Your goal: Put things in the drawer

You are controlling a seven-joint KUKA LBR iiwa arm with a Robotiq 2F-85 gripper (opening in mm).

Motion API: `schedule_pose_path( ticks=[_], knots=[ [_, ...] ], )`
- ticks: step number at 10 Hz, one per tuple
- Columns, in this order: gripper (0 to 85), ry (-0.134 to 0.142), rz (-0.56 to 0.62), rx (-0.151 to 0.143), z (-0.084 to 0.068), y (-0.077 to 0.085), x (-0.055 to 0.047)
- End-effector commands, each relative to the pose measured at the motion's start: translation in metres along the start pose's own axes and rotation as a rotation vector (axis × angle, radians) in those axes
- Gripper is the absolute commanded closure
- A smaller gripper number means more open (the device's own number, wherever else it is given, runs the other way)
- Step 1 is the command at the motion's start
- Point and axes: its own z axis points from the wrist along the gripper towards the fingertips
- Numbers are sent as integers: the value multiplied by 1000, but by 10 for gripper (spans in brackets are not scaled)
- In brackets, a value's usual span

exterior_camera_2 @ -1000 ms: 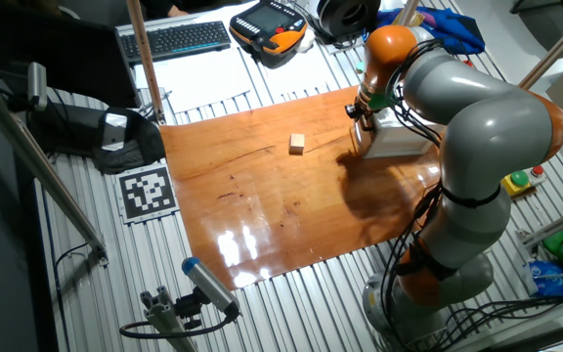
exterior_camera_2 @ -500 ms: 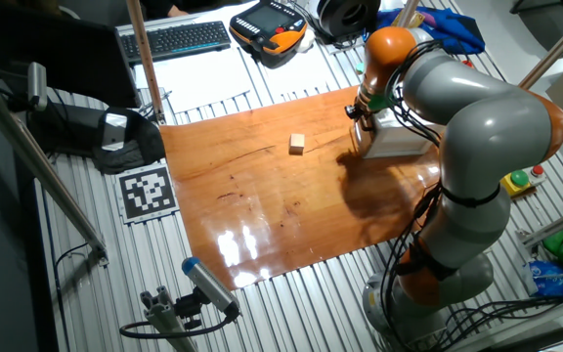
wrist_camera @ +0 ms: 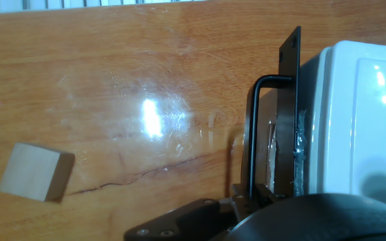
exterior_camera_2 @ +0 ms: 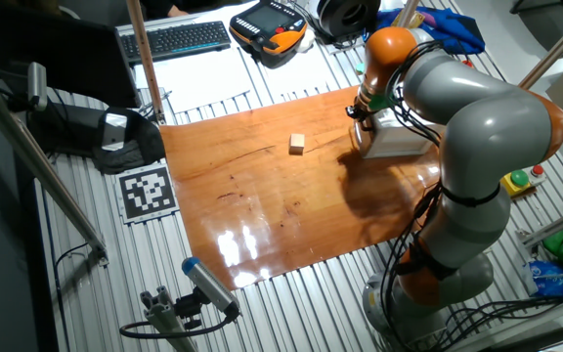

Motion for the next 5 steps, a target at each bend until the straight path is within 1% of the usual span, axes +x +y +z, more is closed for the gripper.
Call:
schedule_pose_path(
  ticks=[1,3,5],
  knots=[
    [850,0,-3,-3,0,0,0],
    [850,2,-1,-4,-4,2,-1],
    [850,16,19,-23,-6,4,-1]
  ],
)
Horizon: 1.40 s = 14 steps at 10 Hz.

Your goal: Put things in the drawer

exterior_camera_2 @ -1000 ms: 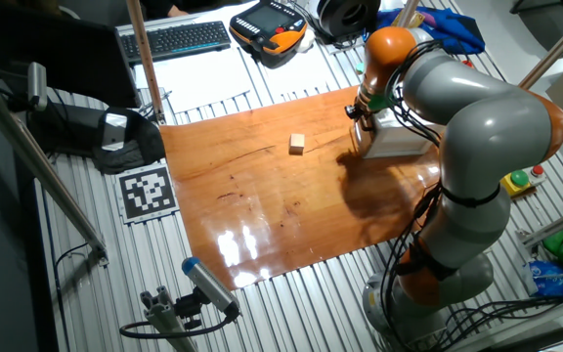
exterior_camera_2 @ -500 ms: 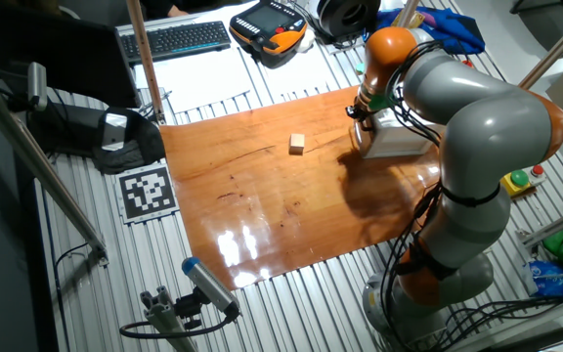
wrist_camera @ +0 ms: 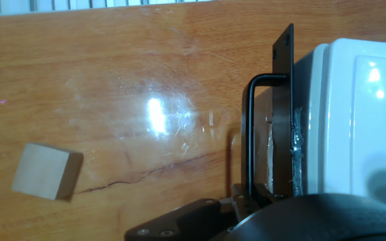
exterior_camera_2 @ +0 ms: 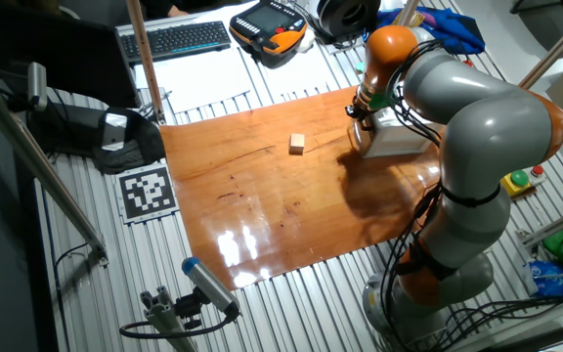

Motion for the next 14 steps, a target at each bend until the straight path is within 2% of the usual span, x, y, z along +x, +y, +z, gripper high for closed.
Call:
schedule_pose_path(
  ticks=[1,7,14],
  knots=[
    [850,0,4,2,0,1,0],
    [850,0,8,2,8,4,-2],
    [850,4,8,6,1,12,-3]
  ],
)
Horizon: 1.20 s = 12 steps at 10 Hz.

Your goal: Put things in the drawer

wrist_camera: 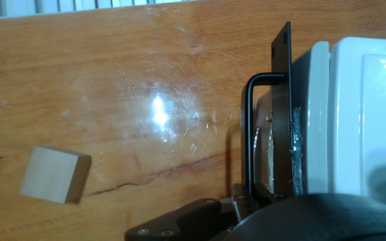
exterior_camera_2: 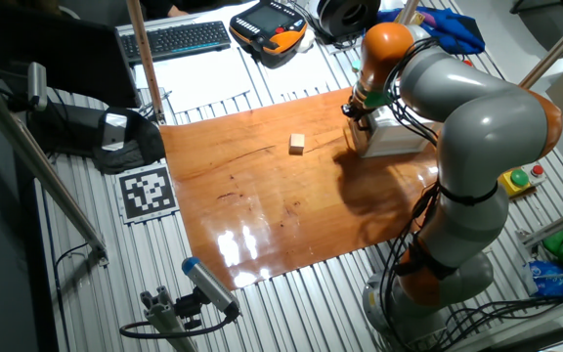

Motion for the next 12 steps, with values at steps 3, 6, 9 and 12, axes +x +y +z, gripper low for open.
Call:
schedule_pose_path(
  ticks=[3,6,9,12],
  knots=[
    [850,0,0,0,1,3,0],
    [850,-1,2,-2,3,6,0],
    [850,-3,-1,-2,4,9,0],
    [850,-1,-3,-2,2,14,-1]
  ],
)
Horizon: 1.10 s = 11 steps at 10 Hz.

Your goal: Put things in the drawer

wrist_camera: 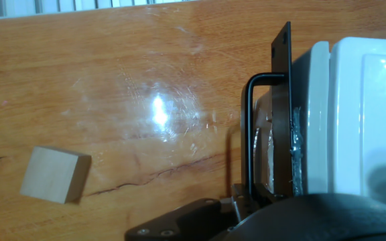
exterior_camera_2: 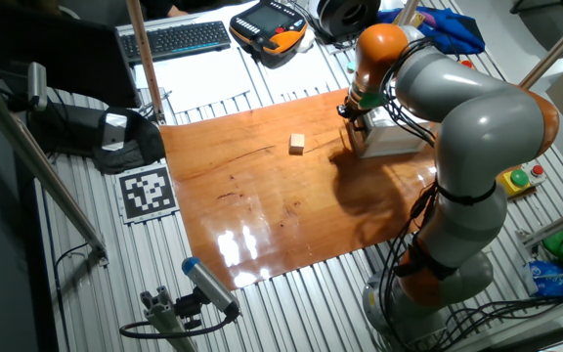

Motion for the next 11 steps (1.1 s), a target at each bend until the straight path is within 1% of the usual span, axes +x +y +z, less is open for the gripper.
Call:
schedule_pose_path(
  ticks=[1,4,7,8,10,11],
  knots=[
    [850,0,-1,-1,0,1,0],
    [850,-2,-3,0,1,2,0],
    [850,-5,-12,0,5,1,0],
    [850,-10,-17,6,4,2,-1],
    [850,-7,-18,-3,1,4,-1],
    [850,-9,-18,-2,0,6,-1]
  ],
)
